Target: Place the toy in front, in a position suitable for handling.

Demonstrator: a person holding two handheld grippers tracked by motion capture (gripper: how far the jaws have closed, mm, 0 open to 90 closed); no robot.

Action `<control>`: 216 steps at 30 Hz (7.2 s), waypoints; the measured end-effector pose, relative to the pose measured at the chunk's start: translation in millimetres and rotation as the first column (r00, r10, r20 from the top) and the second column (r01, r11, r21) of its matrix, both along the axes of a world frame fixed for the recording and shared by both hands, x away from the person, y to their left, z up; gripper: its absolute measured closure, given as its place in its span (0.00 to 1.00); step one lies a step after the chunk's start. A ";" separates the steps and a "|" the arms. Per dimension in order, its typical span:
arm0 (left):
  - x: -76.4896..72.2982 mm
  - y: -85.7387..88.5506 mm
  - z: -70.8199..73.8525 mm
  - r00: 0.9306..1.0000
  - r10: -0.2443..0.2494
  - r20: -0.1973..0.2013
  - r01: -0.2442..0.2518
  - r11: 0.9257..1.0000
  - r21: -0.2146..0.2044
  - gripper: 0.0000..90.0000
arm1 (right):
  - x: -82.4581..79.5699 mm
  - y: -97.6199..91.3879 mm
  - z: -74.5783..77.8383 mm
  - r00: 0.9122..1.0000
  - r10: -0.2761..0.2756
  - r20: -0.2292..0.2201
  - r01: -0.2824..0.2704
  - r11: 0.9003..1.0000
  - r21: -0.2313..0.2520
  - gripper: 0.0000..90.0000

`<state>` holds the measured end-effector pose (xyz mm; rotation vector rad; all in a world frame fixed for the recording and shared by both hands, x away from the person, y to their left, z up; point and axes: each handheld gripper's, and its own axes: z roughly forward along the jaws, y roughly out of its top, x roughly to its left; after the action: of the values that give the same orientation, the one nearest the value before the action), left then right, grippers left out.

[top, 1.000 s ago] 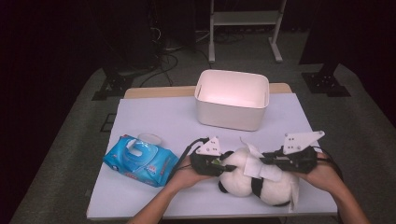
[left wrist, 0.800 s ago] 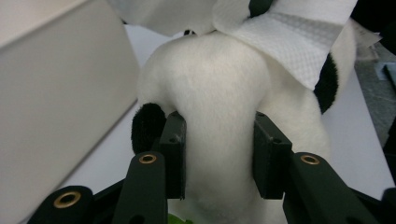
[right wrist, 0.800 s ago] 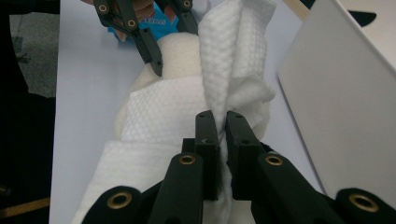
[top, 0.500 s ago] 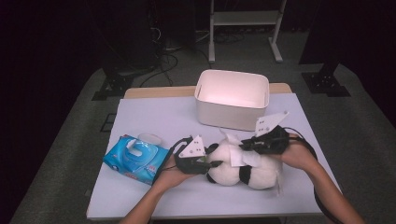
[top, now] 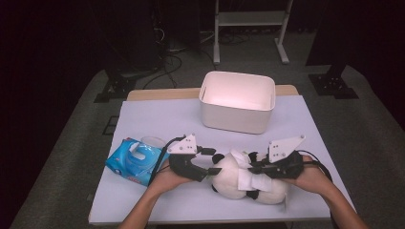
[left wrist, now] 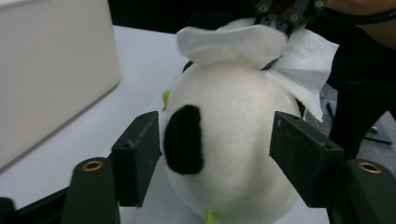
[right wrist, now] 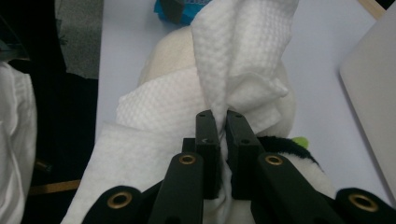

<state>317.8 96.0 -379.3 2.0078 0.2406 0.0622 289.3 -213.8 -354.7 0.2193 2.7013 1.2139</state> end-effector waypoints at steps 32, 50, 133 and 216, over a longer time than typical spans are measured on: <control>-10.6 -5.4 -8.5 0.998 -0.010 0.062 0.005 0.996 0.084 0.48 | -11.4 -38.0 31.8 0.989 -0.114 0.095 0.120 0.991 -0.061 0.94; -15.1 -9.7 -7.7 0.996 -0.023 0.090 0.013 0.995 0.103 0.47 | 0.8 -27.1 20.7 0.998 -0.066 0.015 0.065 0.997 0.031 0.93; -13.8 -8.5 -11.1 0.996 -0.047 0.075 0.041 0.996 0.080 0.45 | -8.7 -66.9 26.1 0.993 -0.118 0.014 0.114 0.981 0.154 0.75; -30.6 -30.1 13.2 0.987 -0.074 0.143 0.067 0.996 0.054 0.50 | 8.9 23.1 43.3 0.995 0.098 -0.027 -0.092 0.980 0.175 0.95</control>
<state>287.2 65.9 -366.0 2.0487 0.0757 0.1695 298.2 -190.7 -311.5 0.1368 2.6641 1.4885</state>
